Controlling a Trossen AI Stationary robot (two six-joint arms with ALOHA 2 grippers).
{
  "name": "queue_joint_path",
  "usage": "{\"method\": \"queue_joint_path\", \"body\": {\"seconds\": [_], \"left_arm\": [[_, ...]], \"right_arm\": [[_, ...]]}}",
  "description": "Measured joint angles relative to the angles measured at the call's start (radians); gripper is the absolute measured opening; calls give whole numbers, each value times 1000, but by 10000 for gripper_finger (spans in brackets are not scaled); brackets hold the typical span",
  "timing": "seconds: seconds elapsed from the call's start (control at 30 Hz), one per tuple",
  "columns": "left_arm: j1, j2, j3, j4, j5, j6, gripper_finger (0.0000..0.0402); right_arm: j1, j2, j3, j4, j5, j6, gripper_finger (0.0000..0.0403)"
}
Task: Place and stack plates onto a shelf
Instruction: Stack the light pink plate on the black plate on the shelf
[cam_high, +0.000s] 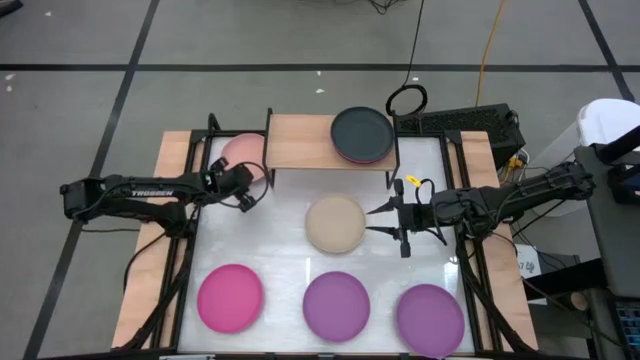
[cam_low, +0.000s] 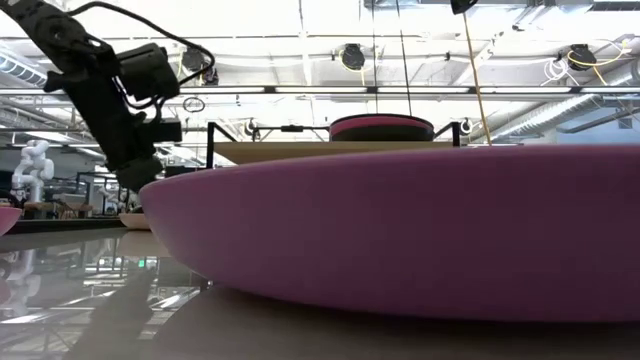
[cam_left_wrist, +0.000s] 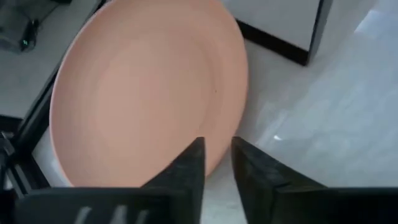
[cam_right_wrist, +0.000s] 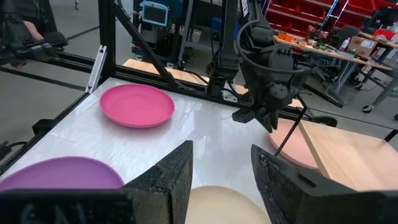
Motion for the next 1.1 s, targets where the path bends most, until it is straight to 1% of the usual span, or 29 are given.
{"method": "queue_joint_path", "body": {"seconds": [0.17, 0.3, 0.5, 0.7, 0.8, 0.87, 0.93, 1.1], "left_arm": [[0, 9, 0, -8, 0, 46, 152], [0, 38, 0, -9, 36, 94, 183], [19, 113, 0, 21, 40, 131, 191], [70, 184, 0, 86, -3, 163, 191], [86, 210, 0, 108, -4, 179, 191], [90, 223, 1, 113, -4, 188, 184], [92, 236, 3, 116, -4, 189, 164], [97, 243, 2, 120, 18, 176, 78]], "right_arm": [[0, 0, 0, -1, 0, 1, 144], [0, 0, 0, -1, 0, 1, 144], [0, 0, 0, -1, 0, -1, 144], [0, 0, 0, -1, 0, -1, 144], [0, 0, 0, -1, 0, -1, 144], [0, 0, 0, -1, 0, -1, 144], [0, 0, 0, -2, 0, -1, 144], [0, 0, 0, -2, 0, 2, 144]]}}
